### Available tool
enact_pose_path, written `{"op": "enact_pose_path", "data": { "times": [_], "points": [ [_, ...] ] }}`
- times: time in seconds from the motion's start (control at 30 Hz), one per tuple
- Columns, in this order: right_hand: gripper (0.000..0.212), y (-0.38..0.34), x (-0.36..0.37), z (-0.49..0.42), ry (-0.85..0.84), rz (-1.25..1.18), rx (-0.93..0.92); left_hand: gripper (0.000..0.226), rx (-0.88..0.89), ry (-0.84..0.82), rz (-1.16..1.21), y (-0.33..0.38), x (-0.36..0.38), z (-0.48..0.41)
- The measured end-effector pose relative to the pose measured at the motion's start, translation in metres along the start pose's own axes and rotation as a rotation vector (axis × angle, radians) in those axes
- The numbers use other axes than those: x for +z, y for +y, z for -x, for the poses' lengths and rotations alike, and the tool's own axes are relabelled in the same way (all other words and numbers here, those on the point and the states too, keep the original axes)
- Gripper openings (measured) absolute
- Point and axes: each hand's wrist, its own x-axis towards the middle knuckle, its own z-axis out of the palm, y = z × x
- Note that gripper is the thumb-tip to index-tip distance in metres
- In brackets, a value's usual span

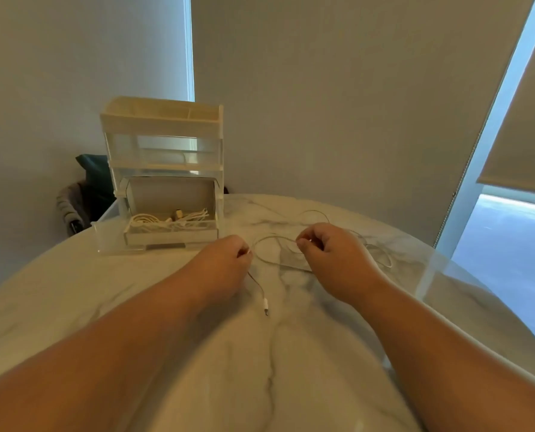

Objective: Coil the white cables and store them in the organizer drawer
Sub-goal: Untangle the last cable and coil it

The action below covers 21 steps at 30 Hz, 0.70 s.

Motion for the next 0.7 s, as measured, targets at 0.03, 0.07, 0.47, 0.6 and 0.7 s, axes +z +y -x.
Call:
{"op": "enact_pose_path", "data": {
  "times": [0.03, 0.07, 0.47, 0.6, 0.7],
  "points": [
    [0.014, 0.001, -0.002, -0.001, -0.003, -0.009, 0.004, 0.019, -0.033, 0.025, 0.116, 0.000, 0.000, 0.000],
    [0.014, 0.002, -0.003, -0.001, -0.012, -0.015, 0.006, 0.020, -0.069, 0.032, 0.272, 0.002, 0.000, -0.001],
    [0.026, 0.027, -0.036, -0.018, 0.139, -0.057, 0.016, 0.021, -0.163, -0.397, 0.998, 0.018, -0.026, 0.004],
    [0.026, 0.025, -0.048, -0.016, 0.274, -0.051, -0.051, 0.024, -0.158, -0.575, 0.763, 0.026, -0.021, 0.014],
    [0.039, 0.026, -0.052, -0.017, 0.331, -0.040, -0.044, 0.031, -0.106, -0.661, 0.639, 0.034, -0.022, 0.020]
  ]
}}
